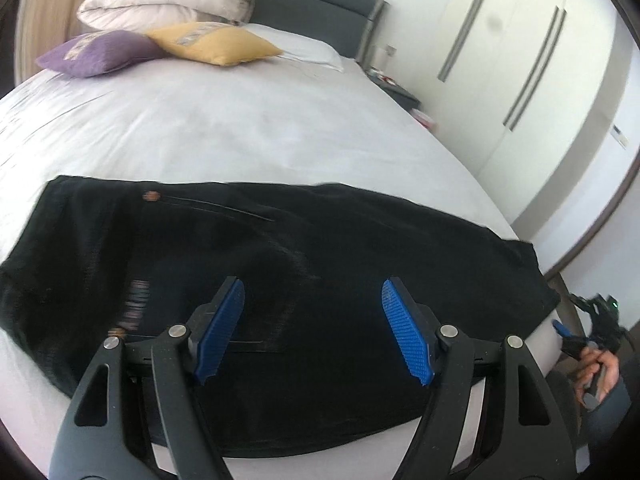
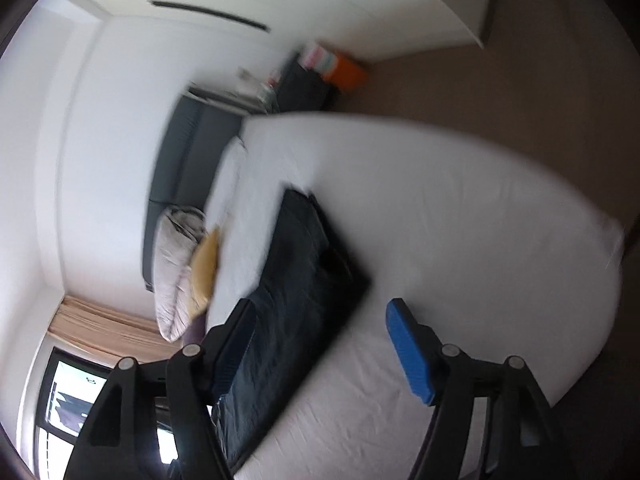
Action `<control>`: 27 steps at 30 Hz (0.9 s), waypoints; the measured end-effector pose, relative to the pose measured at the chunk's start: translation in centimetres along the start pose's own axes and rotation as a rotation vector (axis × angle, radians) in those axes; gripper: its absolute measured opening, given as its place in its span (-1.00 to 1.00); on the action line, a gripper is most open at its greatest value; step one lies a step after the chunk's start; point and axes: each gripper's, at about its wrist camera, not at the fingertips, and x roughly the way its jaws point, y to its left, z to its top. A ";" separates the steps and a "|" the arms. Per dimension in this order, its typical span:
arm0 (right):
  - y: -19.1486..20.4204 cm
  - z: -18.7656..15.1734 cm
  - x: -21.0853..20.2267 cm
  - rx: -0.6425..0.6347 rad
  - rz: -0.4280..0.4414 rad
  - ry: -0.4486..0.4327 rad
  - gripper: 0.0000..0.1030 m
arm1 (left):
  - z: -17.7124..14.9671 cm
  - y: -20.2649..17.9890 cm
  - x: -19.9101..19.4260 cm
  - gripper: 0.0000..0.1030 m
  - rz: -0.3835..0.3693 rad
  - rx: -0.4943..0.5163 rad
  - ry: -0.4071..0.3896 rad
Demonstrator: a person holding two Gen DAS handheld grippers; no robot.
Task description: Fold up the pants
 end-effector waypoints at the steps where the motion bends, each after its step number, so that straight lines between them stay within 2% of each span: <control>1: -0.2 -0.2 -0.2 -0.004 -0.007 -0.005 0.37 | -0.1 -0.6 0.1 0.36 -0.010 0.010 0.005; 6: -0.1 -0.3 0.4 0.018 0.011 0.037 0.37 | -0.4 -2.0 0.8 0.36 -0.055 -0.011 0.026; 10: -0.7 -0.2 0.8 0.074 0.036 0.023 0.37 | -0.7 -2.7 1.0 0.36 -0.074 -0.006 0.033; 15: 0.1 0.2 1.8 0.074 0.019 0.052 0.37 | -0.2 -2.7 1.5 0.36 -0.102 -0.022 0.031; 22: 0.7 1.4 3.6 0.124 0.019 0.083 0.36 | 1.2 -5.6 3.8 0.36 -0.154 0.026 0.043; 23: 0.7 1.5 3.8 0.132 0.029 0.083 0.32 | 1.4 -6.1 4.2 0.36 -0.162 0.031 0.053; 25: 0.5 1.7 4.3 0.158 0.054 0.088 0.13 | 1.8 -7.2 5.1 0.36 -0.175 0.039 0.070; 27: -0.3 1.8 4.7 0.208 0.073 0.085 -0.21 | 2.2 -8.7 6.0 0.36 -0.189 0.056 0.086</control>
